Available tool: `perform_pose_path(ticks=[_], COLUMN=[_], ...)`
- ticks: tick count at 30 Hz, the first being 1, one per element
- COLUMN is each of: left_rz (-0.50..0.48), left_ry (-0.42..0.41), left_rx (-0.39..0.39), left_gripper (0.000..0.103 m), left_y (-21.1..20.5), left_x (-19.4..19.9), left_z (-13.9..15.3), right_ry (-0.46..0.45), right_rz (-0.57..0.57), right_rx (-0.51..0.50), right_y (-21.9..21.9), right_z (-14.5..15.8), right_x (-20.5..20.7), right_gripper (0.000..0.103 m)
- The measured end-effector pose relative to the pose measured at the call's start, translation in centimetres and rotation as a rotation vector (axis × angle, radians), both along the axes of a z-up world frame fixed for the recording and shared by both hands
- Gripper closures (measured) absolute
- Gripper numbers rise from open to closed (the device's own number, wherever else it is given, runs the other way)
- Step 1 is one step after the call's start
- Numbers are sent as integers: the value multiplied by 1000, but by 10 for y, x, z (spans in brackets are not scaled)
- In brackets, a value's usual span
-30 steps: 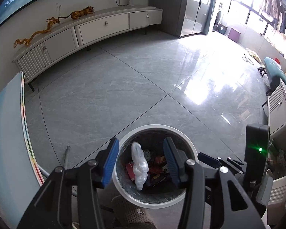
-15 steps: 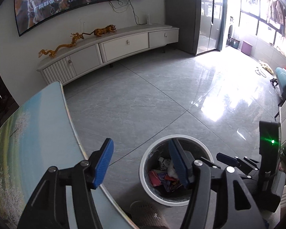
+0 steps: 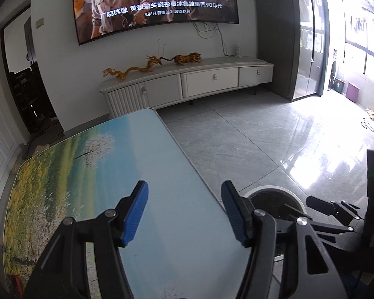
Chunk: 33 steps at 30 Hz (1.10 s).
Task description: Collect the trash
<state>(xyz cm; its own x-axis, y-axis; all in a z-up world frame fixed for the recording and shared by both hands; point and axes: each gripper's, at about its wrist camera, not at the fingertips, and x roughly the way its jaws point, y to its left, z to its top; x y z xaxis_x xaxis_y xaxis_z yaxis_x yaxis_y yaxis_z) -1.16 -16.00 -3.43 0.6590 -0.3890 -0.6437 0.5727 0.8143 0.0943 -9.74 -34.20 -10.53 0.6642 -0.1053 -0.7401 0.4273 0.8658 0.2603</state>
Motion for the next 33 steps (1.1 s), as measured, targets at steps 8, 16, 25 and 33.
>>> perform_pose_path(ticks=[8,16,25,33], left_rz=[89,163,237,302], left_ry=[-38,-77,-116,-104], left_rx=[-29,-51,-85,-101], left_gripper=[36,21,2,1], left_y=[54,93,123,147], left_x=[2,-5,-16,-15], left_z=[7,10,9,1], right_ry=[-54,-93,-136,-161], right_rz=[54,65,52,15], right_rx=[-64,-143,-240,-275], right_y=[41,75,110,119], right_z=[20,30,34,30], right_x=[8,8,5,-2], right_gripper=[28,7,0,0])
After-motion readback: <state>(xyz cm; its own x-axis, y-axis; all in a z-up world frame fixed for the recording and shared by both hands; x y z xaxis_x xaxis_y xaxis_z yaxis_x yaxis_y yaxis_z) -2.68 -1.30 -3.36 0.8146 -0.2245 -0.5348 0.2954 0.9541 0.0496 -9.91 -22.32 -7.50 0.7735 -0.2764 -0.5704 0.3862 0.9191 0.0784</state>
